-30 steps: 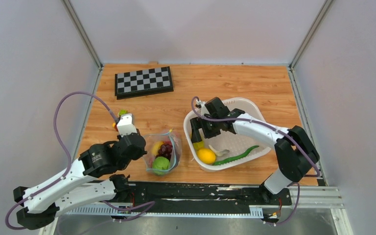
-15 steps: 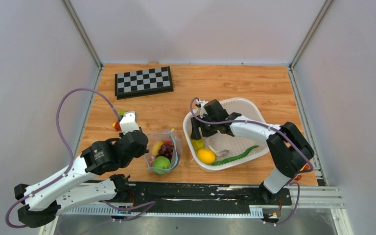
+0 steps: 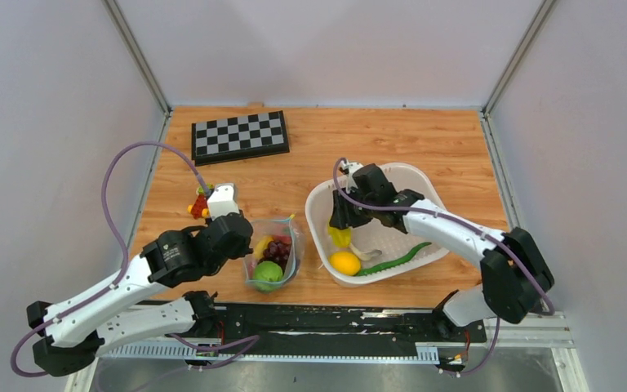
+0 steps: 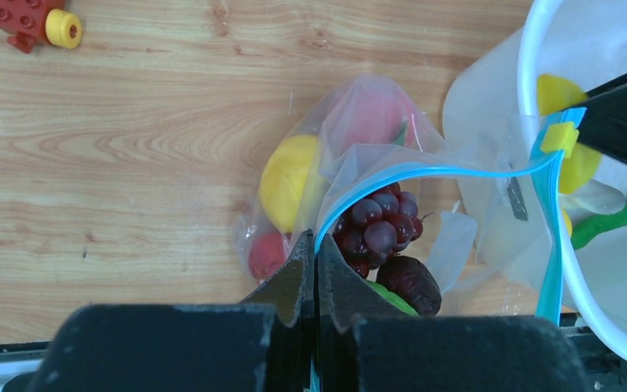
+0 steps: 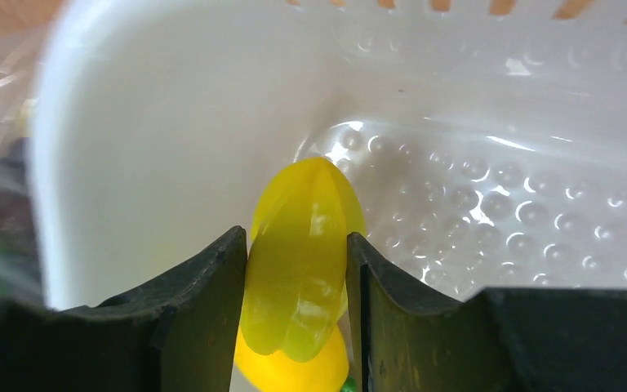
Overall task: Place the food in the zip-top bag and seal the zipper
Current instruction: Pick up the fake fruit from the bin, then place the fake fruit in the zipper food storage bag.
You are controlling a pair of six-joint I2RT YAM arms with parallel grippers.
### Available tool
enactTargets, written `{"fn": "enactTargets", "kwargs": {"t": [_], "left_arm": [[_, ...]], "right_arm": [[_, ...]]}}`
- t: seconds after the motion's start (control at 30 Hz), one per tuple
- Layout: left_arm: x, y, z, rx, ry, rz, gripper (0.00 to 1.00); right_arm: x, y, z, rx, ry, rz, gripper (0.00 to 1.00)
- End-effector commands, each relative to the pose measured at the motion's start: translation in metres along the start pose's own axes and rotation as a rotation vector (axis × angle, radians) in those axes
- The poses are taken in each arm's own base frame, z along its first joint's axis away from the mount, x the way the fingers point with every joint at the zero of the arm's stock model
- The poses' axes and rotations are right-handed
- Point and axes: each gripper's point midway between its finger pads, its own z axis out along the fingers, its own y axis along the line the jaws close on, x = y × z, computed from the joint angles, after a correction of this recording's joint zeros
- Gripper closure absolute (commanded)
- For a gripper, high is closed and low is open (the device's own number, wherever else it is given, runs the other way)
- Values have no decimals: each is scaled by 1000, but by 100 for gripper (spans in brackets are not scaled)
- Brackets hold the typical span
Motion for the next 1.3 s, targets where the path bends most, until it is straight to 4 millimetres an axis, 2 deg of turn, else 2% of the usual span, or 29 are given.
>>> {"fn": "enactTargets", "kwargs": {"t": [0.0,0.17,0.3,0.47,0.6,0.77,0.9,1.03,1.13,1.27], "left_arm": [[-14,-18,-3,50,-11,16,100],[-19,-29,-3,67,-7,40,100],[-23,-37,-4,97,-10,15,100],[-35,-40,-10,128,-56,-10,100],[-36,-39,-10,128,-60,-4,100],[-33,-39,-9,133,-55,-15,100],[-35,-40,-11,146,-64,-28,100],[-38,-37,-12,136,-75,-32,100],[-43,-35,-12,130,-103,-40,100],[-45,-36,-12,130,-108,-36,100]], "right_arm": [[-34,18,-46,-22,-135,15,67],[-69,58,-97,-167,-285,20,68],[-81,120,-135,-355,-366,-48,68],[-83,176,-156,-424,-429,-220,66],[-86,203,-158,-440,-466,-327,66],[-89,213,-146,-416,-468,-381,64],[-84,215,-128,-413,-445,-405,60],[-73,217,-115,-421,-391,-418,42],[-70,214,-114,-413,-372,-412,30],[-74,205,-128,-381,-420,-382,25]]}}
